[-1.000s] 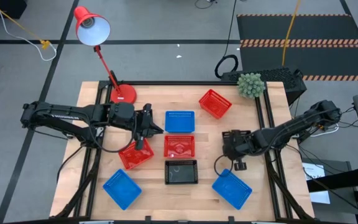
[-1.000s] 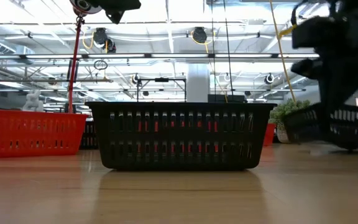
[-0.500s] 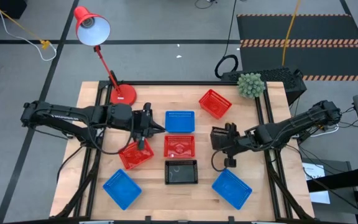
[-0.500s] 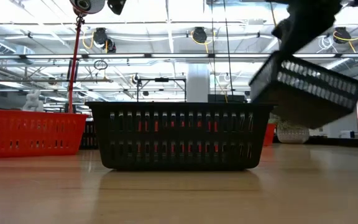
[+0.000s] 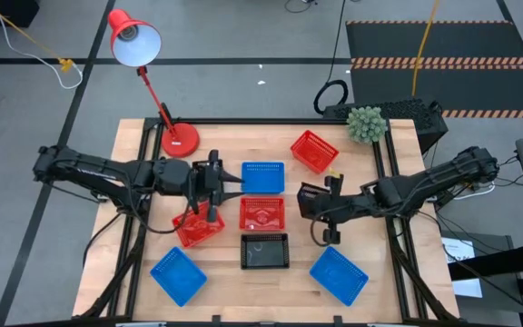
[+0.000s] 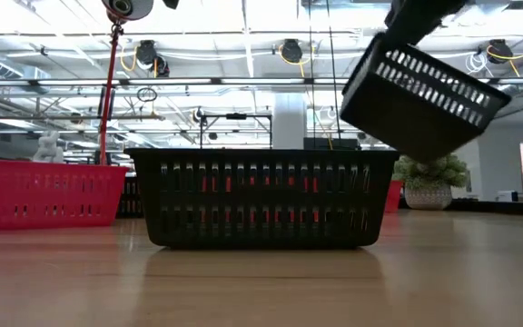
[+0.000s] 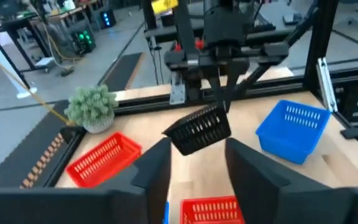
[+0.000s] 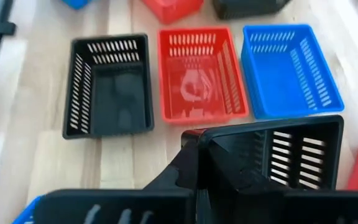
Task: Stack baskets by color
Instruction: Stack the top right black bin on the bottom black bin
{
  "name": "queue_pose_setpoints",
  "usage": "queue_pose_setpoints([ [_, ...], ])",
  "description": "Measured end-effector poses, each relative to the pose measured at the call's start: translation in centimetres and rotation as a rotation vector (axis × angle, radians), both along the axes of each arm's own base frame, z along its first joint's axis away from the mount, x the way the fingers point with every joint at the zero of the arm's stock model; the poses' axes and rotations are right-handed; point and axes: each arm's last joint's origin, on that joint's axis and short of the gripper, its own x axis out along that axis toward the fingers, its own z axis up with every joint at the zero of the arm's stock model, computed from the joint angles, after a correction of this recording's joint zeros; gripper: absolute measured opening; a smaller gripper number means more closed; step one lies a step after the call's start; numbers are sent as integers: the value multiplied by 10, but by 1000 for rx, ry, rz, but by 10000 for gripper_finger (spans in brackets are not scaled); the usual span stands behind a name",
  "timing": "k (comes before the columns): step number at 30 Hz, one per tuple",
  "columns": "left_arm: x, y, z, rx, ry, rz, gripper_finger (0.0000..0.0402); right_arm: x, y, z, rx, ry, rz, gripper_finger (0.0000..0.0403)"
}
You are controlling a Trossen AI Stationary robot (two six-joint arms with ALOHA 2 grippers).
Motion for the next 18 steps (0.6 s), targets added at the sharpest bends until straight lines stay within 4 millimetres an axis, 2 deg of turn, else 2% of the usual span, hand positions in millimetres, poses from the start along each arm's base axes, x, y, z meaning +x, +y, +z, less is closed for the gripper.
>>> queue_pose_setpoints([
  [3,2,1,5,33,-60,77,182,5,1,7,-2,-66,22,10],
  [7,5,3,11,156,-119,215,188,11,1,13,-19,-148,50,10],
  [13,11,-10,4,162,-100,133,190,14,-2,14,-80,-170,52,11],
  [18,24,-18,0,123,-71,12,210,23,1,10,-105,-180,94,11],
])
